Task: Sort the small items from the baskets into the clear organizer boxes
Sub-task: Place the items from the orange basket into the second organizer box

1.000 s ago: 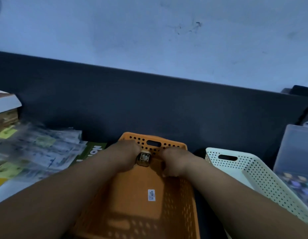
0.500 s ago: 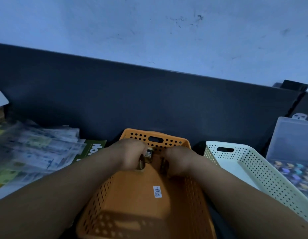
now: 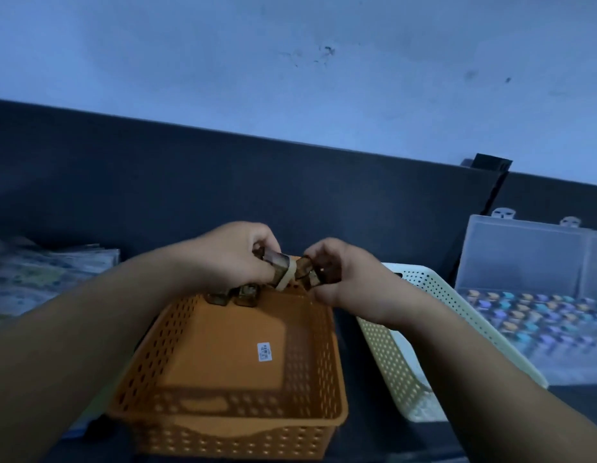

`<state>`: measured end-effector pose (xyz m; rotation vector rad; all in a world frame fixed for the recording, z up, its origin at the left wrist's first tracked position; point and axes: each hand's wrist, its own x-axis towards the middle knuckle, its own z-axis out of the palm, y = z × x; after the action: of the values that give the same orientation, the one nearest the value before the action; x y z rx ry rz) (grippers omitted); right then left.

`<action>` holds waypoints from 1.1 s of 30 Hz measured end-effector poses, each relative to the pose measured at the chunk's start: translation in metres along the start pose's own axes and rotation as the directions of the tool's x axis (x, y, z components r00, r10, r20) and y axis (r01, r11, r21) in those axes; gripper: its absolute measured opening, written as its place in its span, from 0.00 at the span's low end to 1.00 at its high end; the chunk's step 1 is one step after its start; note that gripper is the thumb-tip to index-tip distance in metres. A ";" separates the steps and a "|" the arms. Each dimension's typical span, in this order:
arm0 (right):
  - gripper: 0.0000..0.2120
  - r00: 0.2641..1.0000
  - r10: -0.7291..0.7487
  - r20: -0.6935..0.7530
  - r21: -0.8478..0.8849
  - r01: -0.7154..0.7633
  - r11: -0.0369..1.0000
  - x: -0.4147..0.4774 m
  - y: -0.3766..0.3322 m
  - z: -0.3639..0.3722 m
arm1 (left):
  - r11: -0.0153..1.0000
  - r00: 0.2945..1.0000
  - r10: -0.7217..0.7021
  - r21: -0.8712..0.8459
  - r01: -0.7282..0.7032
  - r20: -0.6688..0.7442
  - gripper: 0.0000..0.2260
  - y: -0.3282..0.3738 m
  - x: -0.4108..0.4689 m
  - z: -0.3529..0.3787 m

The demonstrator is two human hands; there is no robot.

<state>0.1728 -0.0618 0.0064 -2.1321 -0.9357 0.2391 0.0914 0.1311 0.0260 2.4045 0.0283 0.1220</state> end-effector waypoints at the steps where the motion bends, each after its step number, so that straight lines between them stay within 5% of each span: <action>1: 0.20 1.000 -0.019 -0.016 0.074 0.020 0.997 -0.010 -0.001 -0.006 | 0.998 1.000 0.009 -0.056 -0.009 -0.005 0.07 0.011 -0.004 0.002; 12: 0.13 0.965 0.145 -0.217 0.342 -0.064 0.937 -0.206 0.055 -0.111 | 0.839 0.985 0.144 -0.540 -0.072 0.092 0.14 0.181 -0.033 0.149; 16: 0.10 0.886 0.309 -0.346 0.503 -0.103 0.858 -0.286 0.101 -0.150 | 0.736 0.968 0.162 -0.677 0.012 0.194 0.19 0.246 -0.038 0.228; 20: 0.10 0.812 0.433 -0.391 0.636 -0.102 0.765 -0.360 0.146 -0.180 | 0.616 0.937 0.213 -0.782 0.091 0.276 0.10 0.300 -0.043 0.306; 29: 0.15 0.595 0.605 -0.530 0.730 -0.043 0.682 -0.476 0.210 -0.248 | 0.516 0.867 0.266 -0.822 0.241 0.421 0.15 0.404 -0.028 0.425; 33: 0.14 0.530 0.650 -0.545 0.763 -0.008 0.647 -0.496 0.245 -0.276 | 0.553 0.848 0.323 -0.811 0.192 0.421 0.18 0.441 -0.004 0.464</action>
<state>0.0760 -0.6706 -0.0476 -1.3966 0.1885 -0.1696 0.1261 -0.5060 -0.0215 1.3715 -0.3237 -0.4294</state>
